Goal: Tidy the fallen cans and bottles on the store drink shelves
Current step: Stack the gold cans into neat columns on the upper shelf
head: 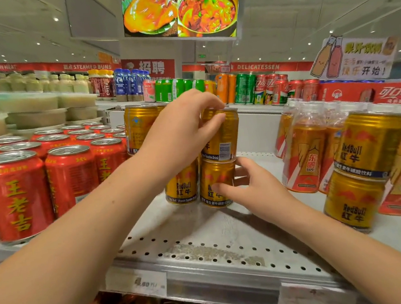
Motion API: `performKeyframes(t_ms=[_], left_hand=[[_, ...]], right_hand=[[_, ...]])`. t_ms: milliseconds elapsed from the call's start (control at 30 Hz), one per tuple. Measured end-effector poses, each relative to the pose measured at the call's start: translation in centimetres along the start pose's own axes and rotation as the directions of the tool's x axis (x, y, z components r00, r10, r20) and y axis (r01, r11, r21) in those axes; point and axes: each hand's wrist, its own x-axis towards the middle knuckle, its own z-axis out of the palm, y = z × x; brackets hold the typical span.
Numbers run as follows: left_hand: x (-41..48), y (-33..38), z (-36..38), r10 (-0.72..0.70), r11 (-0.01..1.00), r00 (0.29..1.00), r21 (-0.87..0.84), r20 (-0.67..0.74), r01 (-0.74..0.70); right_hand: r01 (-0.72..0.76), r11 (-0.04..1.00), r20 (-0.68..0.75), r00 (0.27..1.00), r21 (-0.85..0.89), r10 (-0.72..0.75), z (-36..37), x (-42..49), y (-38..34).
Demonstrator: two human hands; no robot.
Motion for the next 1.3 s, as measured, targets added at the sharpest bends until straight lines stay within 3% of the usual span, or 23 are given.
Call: performKeyframes(t_ms=[300,500,633,767,867,1033,1133,1300], left_hand=[[0.8,1.0,0.7,-0.023,1.0,0.999,0.008,-0.027,0.023],[1.0,0.4,-0.3,-0.055,0.997,0.997,-0.048,0.05,0.058],[0.2,0.3,-0.2,-0.027,0.999,1.0,-0.033,0.012,0.027],[-1.2,0.9,0.4,0.067,0.992,0.99,-0.095,-0.122,-0.079],[-3.1,1.3,1.8,0.119,0.982,0.987,-0.137,-0.105,-0.133],[-6.6,0.2,3.7,-0.025,0.974,0.994,-0.226,-0.109,0.0],[-7.0,-0.6,3.7,-0.076,0.966,0.99,-0.254,-0.12,0.044],[-7.0,-0.9,4.2,-0.156,0.942,0.981,-0.317,-0.117,0.112]], right_hand=[[0.01,0.996,-0.064,0.998,-0.094,-0.016,1.0,0.3,-0.3],[-0.043,0.999,0.055,0.998,-0.022,0.044,0.1,0.9,-0.8],[-0.143,0.98,0.148,0.981,0.14,0.122,-1.2,0.7,-0.6],[-0.22,0.968,-0.138,0.962,0.124,0.236,-3.4,0.7,0.5],[-0.226,0.969,-0.203,0.949,0.104,0.243,-3.7,1.9,0.6],[-0.19,0.977,-0.142,0.974,-0.096,0.176,-2.2,6.3,1.0],[-0.232,0.967,-0.071,0.972,-0.106,0.225,-1.1,8.5,2.0],[-0.16,0.985,0.037,0.986,-0.061,0.163,0.6,10.5,3.7]])
